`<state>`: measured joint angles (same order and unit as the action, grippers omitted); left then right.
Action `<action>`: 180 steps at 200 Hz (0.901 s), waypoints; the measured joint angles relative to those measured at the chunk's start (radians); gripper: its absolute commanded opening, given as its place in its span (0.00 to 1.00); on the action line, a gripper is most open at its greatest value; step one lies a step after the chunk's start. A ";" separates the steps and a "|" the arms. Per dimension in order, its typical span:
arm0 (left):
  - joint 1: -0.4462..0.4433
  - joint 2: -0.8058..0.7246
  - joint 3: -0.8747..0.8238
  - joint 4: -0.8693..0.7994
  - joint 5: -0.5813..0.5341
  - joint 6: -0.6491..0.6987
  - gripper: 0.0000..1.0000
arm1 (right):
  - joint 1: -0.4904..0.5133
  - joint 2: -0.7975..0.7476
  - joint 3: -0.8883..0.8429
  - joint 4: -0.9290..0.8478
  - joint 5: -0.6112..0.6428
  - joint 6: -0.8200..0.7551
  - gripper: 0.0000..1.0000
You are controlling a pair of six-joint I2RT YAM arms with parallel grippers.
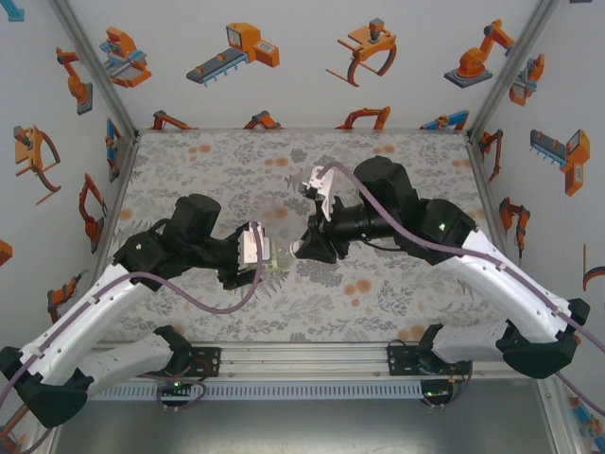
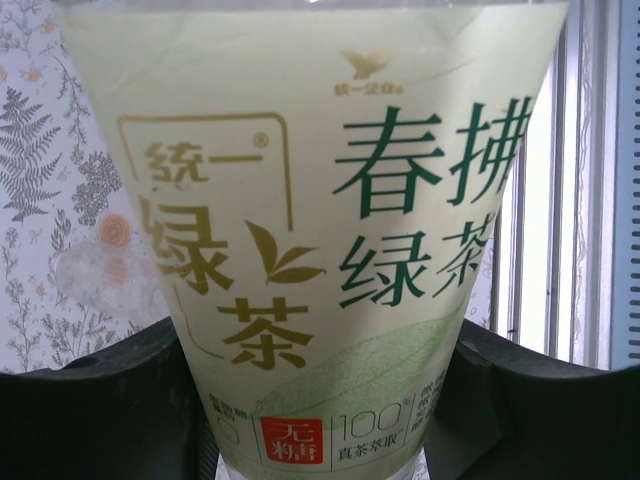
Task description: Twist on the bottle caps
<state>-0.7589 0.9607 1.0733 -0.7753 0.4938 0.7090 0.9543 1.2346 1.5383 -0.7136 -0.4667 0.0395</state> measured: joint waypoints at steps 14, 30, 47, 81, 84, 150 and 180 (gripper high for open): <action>0.000 0.000 0.000 -0.006 -0.001 0.002 0.00 | 0.000 0.006 0.000 0.006 0.015 0.123 0.00; 0.000 -0.001 0.000 -0.019 -0.005 0.003 0.00 | -0.001 0.018 0.000 0.007 0.031 0.280 0.00; 0.000 -0.003 -0.002 -0.036 -0.013 0.003 0.00 | -0.002 0.034 0.003 -0.004 0.048 0.445 0.01; 0.000 -0.003 -0.005 -0.062 -0.026 0.003 0.00 | -0.009 0.049 -0.007 -0.039 0.084 0.787 0.05; 0.000 -0.003 -0.006 -0.061 -0.026 0.003 0.00 | -0.012 0.048 -0.010 -0.040 0.085 0.815 0.06; -0.001 -0.008 -0.033 -0.057 -0.053 0.002 0.00 | -0.042 0.032 -0.096 -0.030 0.082 1.152 0.18; -0.001 -0.010 -0.037 -0.051 -0.063 0.002 0.00 | -0.042 0.030 -0.103 -0.021 0.095 1.180 0.38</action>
<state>-0.7597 0.9504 1.0367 -0.8268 0.4309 0.7105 0.9119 1.2644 1.4349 -0.7345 -0.3721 1.2198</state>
